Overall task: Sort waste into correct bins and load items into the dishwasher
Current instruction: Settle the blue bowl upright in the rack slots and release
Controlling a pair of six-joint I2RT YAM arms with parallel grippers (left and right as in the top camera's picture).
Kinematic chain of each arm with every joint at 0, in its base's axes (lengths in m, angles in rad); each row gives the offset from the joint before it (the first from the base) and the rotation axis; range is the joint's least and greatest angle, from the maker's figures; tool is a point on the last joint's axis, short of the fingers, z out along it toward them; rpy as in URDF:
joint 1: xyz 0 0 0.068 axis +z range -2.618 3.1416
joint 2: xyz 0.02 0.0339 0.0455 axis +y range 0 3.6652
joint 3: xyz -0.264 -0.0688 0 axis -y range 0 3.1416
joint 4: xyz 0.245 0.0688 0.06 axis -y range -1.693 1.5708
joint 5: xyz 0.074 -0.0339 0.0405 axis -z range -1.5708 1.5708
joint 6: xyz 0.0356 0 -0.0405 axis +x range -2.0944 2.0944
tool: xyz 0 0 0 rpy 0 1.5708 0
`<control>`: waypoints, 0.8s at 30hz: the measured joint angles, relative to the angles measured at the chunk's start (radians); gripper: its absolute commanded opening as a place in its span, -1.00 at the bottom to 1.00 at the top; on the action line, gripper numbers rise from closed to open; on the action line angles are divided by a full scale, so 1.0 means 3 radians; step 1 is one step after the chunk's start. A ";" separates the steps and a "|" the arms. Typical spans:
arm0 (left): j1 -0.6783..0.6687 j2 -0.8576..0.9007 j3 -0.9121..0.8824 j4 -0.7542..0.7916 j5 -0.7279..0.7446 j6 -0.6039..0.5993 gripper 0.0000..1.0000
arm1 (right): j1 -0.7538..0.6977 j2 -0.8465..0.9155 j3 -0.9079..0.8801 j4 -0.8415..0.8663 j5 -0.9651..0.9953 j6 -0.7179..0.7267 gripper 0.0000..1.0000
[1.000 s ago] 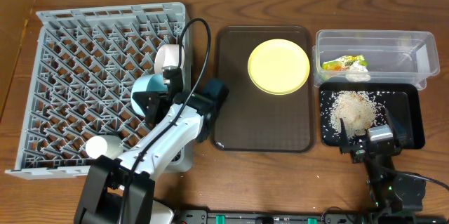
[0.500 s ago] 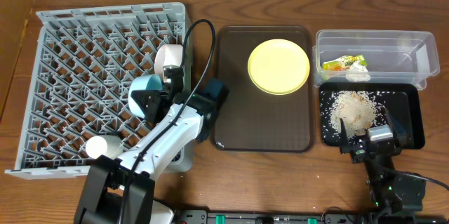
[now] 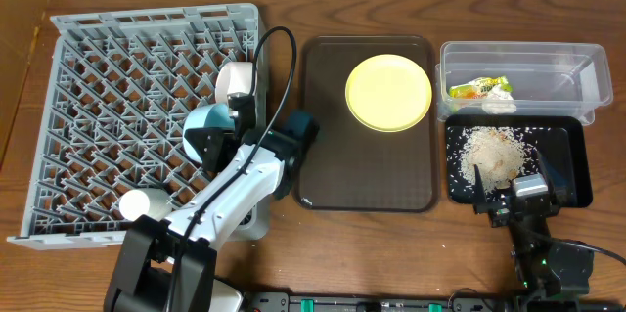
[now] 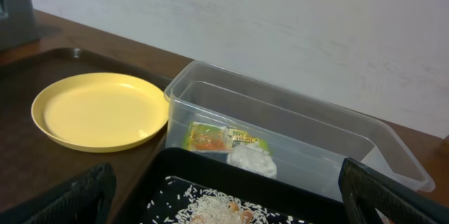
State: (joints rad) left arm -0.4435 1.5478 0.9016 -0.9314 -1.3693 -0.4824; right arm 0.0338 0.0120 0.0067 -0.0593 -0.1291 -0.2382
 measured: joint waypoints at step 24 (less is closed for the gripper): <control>0.0060 0.0011 -0.0019 0.0037 -0.0053 0.0041 -0.85 | 0.0000 0.0000 0.0000 0.0001 0.0000 0.0000 0.99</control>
State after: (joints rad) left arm -0.4255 1.5513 0.8959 -0.9203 -1.3853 -0.4702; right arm 0.0338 0.0120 0.0067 -0.0589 -0.1291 -0.2382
